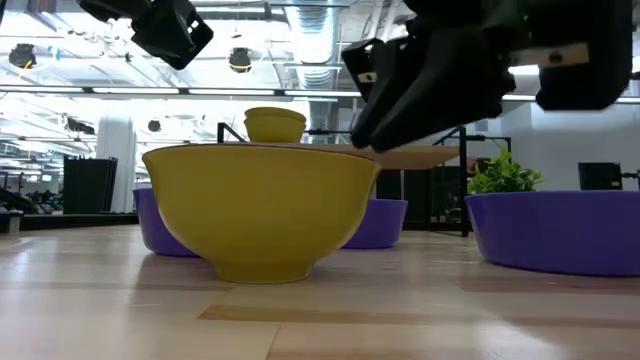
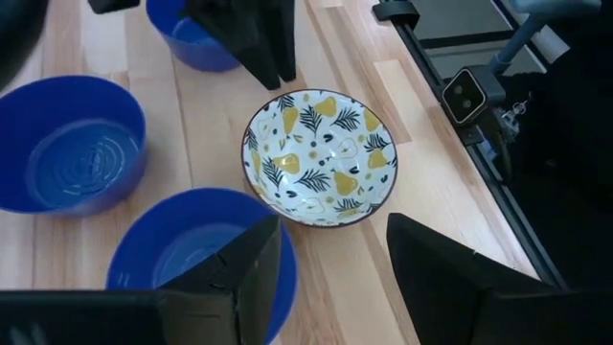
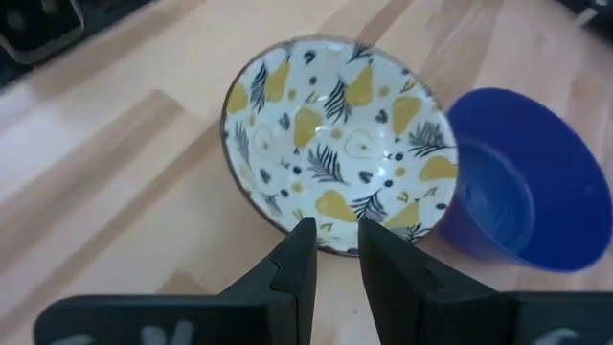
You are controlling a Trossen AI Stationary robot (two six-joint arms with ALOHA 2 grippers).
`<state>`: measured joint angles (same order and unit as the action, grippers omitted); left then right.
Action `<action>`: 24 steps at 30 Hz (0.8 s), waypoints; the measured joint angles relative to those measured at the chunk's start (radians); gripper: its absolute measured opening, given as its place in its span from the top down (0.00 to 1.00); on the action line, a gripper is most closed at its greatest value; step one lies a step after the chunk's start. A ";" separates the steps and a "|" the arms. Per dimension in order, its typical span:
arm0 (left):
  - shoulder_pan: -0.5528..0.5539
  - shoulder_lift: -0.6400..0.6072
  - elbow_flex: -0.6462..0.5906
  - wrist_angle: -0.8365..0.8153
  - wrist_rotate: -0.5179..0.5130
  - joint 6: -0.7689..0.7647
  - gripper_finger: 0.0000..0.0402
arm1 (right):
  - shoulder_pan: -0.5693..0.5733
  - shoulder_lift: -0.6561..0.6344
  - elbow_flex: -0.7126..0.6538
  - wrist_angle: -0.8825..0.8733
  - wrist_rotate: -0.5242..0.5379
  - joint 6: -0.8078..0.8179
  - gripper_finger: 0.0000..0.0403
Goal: Pick & Place Mini bowls
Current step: Stack the white pattern bowl on the top of the white pattern bowls on the shelf
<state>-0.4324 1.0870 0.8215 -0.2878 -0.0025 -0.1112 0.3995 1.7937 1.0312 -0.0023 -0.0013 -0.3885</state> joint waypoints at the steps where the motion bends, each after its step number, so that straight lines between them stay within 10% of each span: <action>1: 0.000 0.000 0.000 0.000 0.000 -0.002 0.52 | 0.003 0.008 0.008 -0.014 0.000 -0.021 0.82; 24: 0.000 0.000 0.000 0.004 0.000 -0.002 0.52 | 0.053 0.076 0.044 -0.014 0.019 -0.210 0.82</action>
<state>-0.4324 1.0870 0.8219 -0.2833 -0.0022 -0.1135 0.4522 1.8702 1.0752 -0.0165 0.0182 -0.5990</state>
